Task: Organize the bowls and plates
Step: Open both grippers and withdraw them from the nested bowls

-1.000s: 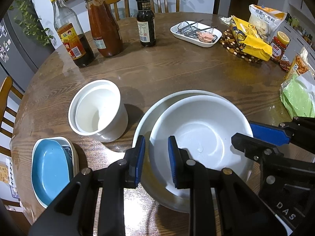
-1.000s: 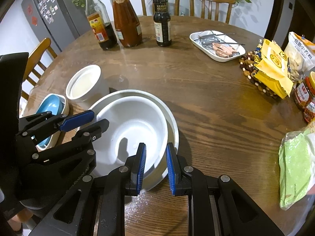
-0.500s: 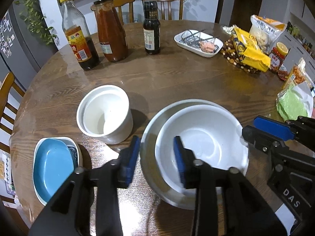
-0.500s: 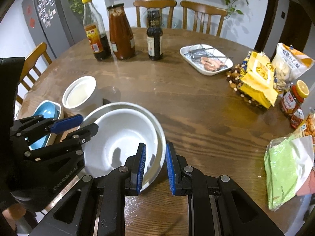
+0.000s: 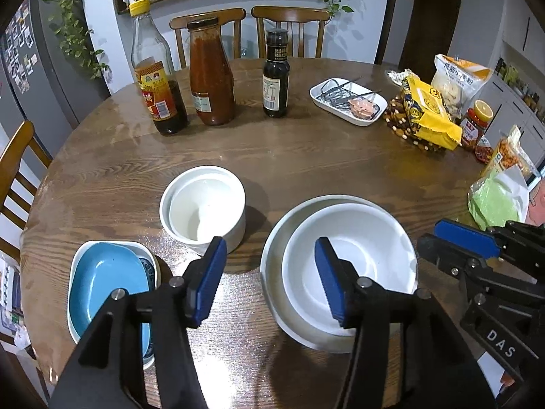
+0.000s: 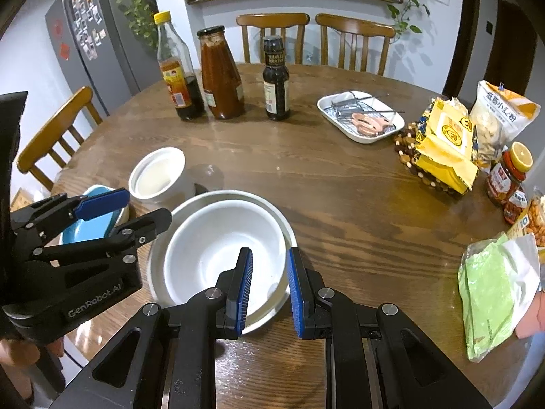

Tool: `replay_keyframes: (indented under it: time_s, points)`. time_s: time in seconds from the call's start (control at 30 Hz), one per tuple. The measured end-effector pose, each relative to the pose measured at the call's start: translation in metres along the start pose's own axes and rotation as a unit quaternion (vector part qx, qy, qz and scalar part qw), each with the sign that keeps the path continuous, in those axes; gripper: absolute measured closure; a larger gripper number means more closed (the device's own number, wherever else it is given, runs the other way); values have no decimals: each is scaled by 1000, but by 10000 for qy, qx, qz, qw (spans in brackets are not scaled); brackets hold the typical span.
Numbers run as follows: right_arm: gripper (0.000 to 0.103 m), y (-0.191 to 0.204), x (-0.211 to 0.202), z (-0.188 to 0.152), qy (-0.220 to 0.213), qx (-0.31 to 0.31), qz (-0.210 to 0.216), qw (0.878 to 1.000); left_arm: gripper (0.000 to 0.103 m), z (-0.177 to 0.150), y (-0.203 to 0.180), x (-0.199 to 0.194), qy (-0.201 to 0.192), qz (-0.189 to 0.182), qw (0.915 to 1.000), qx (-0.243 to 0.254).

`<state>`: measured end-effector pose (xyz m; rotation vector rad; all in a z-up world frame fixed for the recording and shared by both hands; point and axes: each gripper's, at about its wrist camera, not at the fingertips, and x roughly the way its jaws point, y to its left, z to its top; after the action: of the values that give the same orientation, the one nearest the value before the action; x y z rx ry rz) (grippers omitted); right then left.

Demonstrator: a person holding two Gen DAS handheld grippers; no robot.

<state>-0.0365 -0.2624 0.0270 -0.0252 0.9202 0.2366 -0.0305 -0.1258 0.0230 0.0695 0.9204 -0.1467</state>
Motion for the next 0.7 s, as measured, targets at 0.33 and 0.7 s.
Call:
replay_keyframes:
  time_s: [0.33,0.7]
  points:
    - [60,0,-1,1,-48,119,97,9999,35,-2,9,0,49,85,9999,-24]
    - [53,1,1,9,-49,291,147,9995,17,2,29,-1,56,-61,9997,-225]
